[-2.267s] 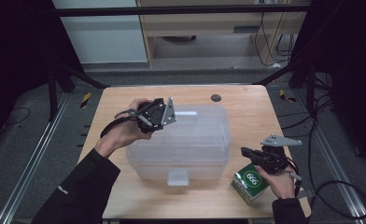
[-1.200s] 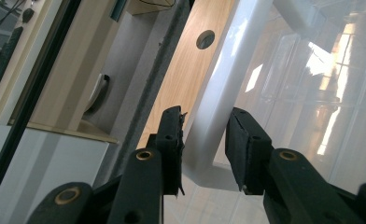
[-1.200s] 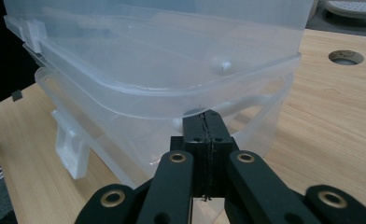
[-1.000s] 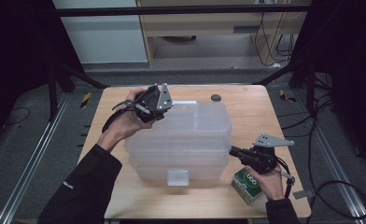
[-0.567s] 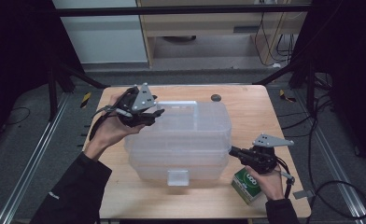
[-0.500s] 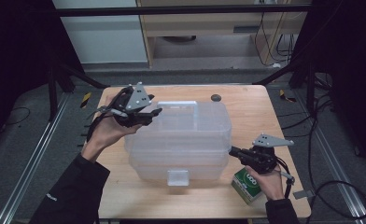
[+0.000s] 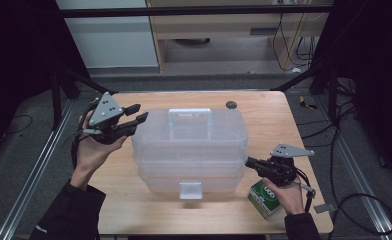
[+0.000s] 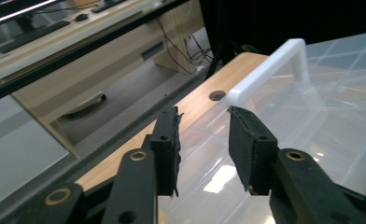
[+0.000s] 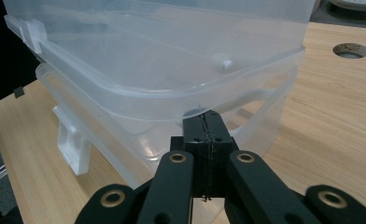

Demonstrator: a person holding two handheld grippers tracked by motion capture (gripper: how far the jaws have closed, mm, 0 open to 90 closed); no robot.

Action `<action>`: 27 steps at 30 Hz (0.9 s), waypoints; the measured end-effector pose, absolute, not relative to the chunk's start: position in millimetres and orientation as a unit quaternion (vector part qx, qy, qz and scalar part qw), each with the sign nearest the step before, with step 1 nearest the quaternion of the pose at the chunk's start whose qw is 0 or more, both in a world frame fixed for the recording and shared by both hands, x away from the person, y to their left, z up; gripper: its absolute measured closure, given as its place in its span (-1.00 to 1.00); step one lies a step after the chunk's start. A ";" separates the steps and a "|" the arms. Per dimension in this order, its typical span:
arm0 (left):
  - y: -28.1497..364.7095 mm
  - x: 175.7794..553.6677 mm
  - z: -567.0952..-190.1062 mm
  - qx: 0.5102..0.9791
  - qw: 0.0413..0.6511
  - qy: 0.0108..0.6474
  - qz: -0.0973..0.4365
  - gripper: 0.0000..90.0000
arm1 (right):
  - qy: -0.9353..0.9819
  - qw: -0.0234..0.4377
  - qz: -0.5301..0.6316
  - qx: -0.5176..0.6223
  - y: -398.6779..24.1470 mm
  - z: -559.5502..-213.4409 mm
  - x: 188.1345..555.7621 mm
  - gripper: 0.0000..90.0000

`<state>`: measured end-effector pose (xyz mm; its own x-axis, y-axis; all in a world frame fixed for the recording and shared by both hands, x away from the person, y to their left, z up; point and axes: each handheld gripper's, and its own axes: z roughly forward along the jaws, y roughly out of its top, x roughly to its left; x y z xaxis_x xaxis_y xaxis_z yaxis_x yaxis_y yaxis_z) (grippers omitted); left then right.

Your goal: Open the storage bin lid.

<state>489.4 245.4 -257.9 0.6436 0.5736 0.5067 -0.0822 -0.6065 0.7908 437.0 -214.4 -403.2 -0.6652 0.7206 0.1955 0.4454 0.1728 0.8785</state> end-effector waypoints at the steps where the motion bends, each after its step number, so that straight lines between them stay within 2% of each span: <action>1: 251.5 487.1 -259.4 0.802 0.418 0.159 0.397 0.47 | 0.754 0.134 0.514 0.386 -214.4 -403.2 437.0 1.00; 16: 318.2 461.2 -300.6 0.765 0.445 0.232 0.404 0.96 | 0.755 0.132 0.513 0.386 -213.4 -403.0 437.0 1.00; 27: 335.2 458.2 -348.3 0.778 0.434 0.273 0.363 0.99 | 0.755 0.132 0.514 0.385 -213.5 -403.3 437.1 1.00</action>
